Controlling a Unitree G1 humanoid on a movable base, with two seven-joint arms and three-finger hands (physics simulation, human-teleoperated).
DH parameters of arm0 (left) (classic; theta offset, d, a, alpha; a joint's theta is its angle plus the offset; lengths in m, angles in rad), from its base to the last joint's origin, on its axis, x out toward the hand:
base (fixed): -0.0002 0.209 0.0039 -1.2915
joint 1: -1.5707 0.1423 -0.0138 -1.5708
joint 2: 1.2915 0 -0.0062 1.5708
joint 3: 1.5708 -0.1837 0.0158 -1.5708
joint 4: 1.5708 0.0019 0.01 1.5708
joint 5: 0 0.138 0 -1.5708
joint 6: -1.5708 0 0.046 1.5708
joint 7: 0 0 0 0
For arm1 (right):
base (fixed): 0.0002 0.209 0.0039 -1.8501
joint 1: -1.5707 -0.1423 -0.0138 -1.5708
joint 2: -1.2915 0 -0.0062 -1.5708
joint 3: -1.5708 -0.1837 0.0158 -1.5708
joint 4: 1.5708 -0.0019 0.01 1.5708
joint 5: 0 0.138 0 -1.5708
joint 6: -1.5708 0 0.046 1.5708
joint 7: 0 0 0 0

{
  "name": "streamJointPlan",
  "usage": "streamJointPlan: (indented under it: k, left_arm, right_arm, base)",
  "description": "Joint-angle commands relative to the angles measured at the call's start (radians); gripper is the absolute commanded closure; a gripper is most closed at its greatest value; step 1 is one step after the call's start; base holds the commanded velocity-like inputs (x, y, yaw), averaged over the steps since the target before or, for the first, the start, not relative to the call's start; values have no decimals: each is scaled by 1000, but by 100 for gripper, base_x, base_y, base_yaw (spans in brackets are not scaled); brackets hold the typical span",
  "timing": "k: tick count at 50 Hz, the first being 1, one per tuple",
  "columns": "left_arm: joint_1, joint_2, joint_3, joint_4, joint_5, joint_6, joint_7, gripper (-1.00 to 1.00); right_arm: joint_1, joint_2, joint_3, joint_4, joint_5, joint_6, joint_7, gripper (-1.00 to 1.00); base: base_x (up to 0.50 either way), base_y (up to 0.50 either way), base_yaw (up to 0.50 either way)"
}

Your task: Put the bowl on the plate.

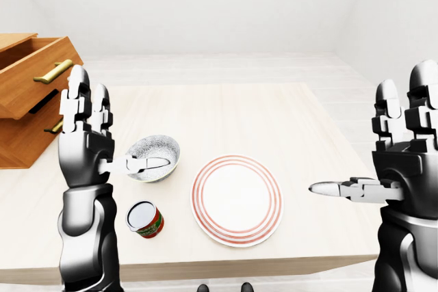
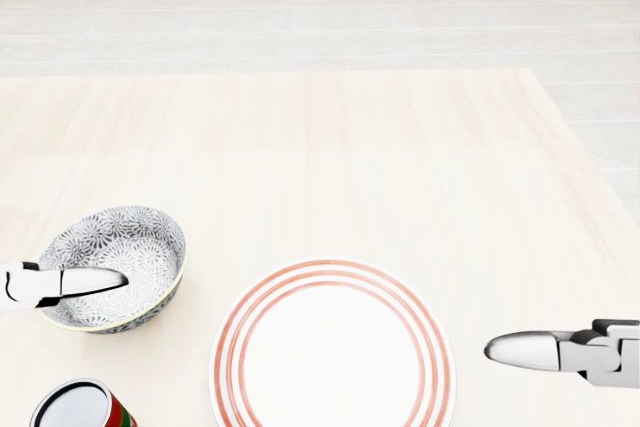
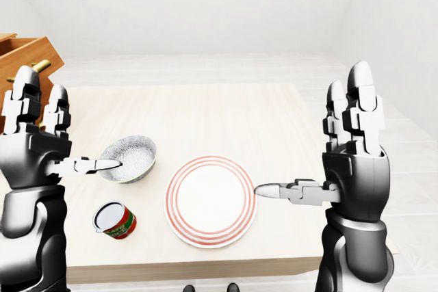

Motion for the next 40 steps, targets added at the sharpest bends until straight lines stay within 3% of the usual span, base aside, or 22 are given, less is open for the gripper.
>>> streamJointPlan:
  k: [1,4,6,9,11,12,13,14,17,18,19,20,22,24,26,27,31,32,35,37,40]
  left_arm:
    - [-34,7,6,59,8,0,7,-100]
    - [-68,23,0,173,37,0,7,-100]
    - [-126,74,-11,337,111,0,-11,-100]
    - [-187,128,-6,429,130,-7,-38,-100]
    - [-209,149,-5,453,151,-46,-40,-100]
    - [-220,163,-3,448,170,-35,-34,-100]
    - [-225,171,-7,449,189,-39,-32,-100]
    - [-228,179,-5,438,193,-65,-41,-100]
    - [-231,183,-10,422,238,-59,-36,-100]
    - [-220,187,-20,424,259,-84,-45,-100]
    - [-221,184,-17,425,263,-85,-48,-100]
    - [-188,196,-32,418,306,-175,-61,-100]
    - [-180,199,-25,383,331,-175,-86,-100]
    - [-179,195,-15,334,348,-149,-110,-100]
    - [-177,200,-9,305,369,-163,-135,-100]
    - [-182,197,-5,294,379,-143,-142,-100]
    - [-180,206,0,251,412,-151,-190,-100]
    - [-179,206,3,242,426,-139,-200,-100]
    - [-179,209,13,228,457,-144,-219,-100]
    - [-171,219,13,240,486,-175,-231,-100]
    - [-165,226,16,255,534,-175,-245,-100]
  right_arm:
    - [5,2,1,2,-3,0,1,-100]
    - [13,3,-4,-16,0,0,4,-100]
    - [18,3,-14,-21,0,0,8,-100]
    - [21,5,-21,-23,-1,0,11,-100]
    - [22,8,-21,-24,-4,0,12,-100]
    - [23,10,-21,-24,-5,0,11,-100]
    - [23,11,-19,-23,-7,0,11,-100]
    - [22,12,-15,-21,-11,0,10,-100]
    - [22,15,-3,-19,-19,0,8,-100]
    - [23,17,4,-14,-23,0,7,-100]
    - [24,17,4,-13,-23,0,7,-100]
    - [25,19,20,4,-37,0,5,-100]
    - [23,18,21,10,-38,0,4,-100]
    - [23,17,17,9,-35,0,5,-100]
    - [24,17,17,9,-35,0,5,-100]
    - [25,18,17,10,-35,0,5,-100]
    - [31,21,15,15,-35,0,6,-100]
    - [32,20,13,17,-34,0,7,-100]
    - [31,19,4,19,-29,0,8,-100]
    - [31,18,1,17,-28,0,9,-100]
    - [32,18,-4,16,-26,0,10,-100]
  base:
    - [0,0,0]
    - [0,0,0]
    - [0,0,0]
    - [0,0,0]
    - [0,0,0]
    - [0,0,0]
    - [0,0,0]
    - [0,0,0]
    - [0,0,0]
    - [0,0,0]
    - [0,0,0]
    - [0,0,0]
    - [0,0,0]
    - [0,0,0]
    - [0,0,0]
    - [0,0,0]
    - [0,0,0]
    - [0,0,0]
    - [0,0,0]
    - [0,0,0]
    - [0,0,0]
